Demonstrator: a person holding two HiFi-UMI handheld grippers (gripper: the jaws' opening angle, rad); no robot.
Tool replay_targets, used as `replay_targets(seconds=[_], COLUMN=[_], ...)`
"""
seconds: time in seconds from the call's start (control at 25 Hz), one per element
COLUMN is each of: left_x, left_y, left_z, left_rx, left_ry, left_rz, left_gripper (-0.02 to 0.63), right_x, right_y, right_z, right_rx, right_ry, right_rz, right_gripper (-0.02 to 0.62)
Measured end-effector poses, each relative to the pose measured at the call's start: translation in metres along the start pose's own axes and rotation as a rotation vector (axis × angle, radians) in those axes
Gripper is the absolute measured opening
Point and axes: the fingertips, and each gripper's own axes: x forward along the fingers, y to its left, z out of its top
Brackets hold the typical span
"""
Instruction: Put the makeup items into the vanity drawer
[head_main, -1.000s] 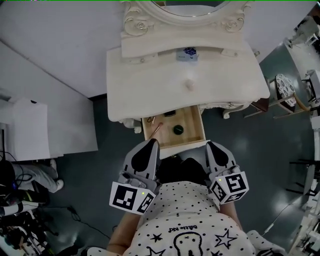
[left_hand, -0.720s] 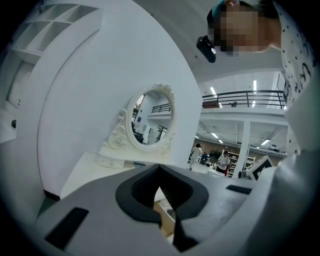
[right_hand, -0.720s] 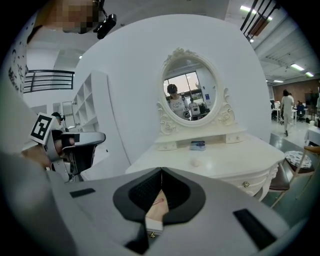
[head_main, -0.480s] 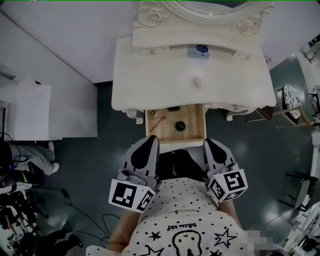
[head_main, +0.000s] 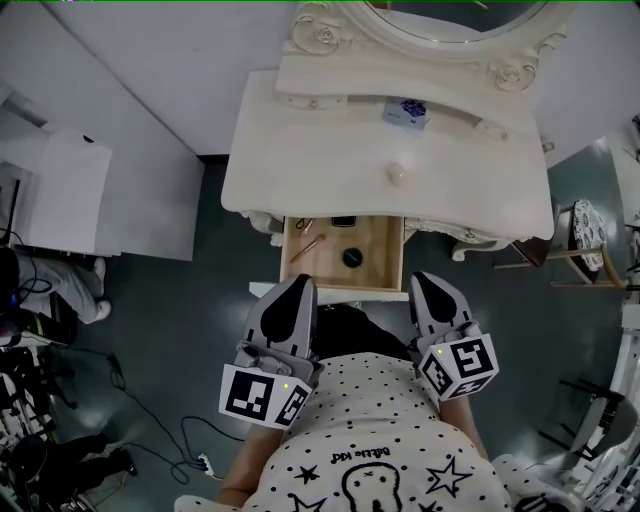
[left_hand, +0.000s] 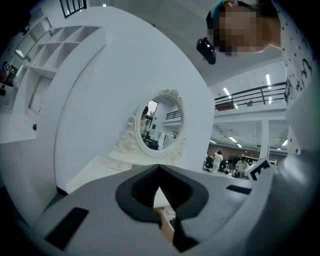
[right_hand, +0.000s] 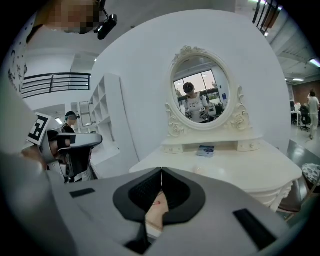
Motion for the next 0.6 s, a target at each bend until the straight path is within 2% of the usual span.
replay_targets(seconds=[0.28, 0.6], left_x=[0.012, 0.012], left_y=[-0.013, -0.009], left_z=[-0.002, 0.001], left_rx=[0.003, 0.014], left_ry=[-0.016, -0.025], left_rz=[0.0, 0.045], left_gripper=[-0.004, -0.004], right_x=[0.0, 0.012], right_y=[-0.016, -0.025], right_z=[0.008, 0.019], right_rx=[-0.026, -0.034], right_ry=[-0.02, -0.038], right_rz=[0.022, 0.037], right_gripper=[0.009, 0.009])
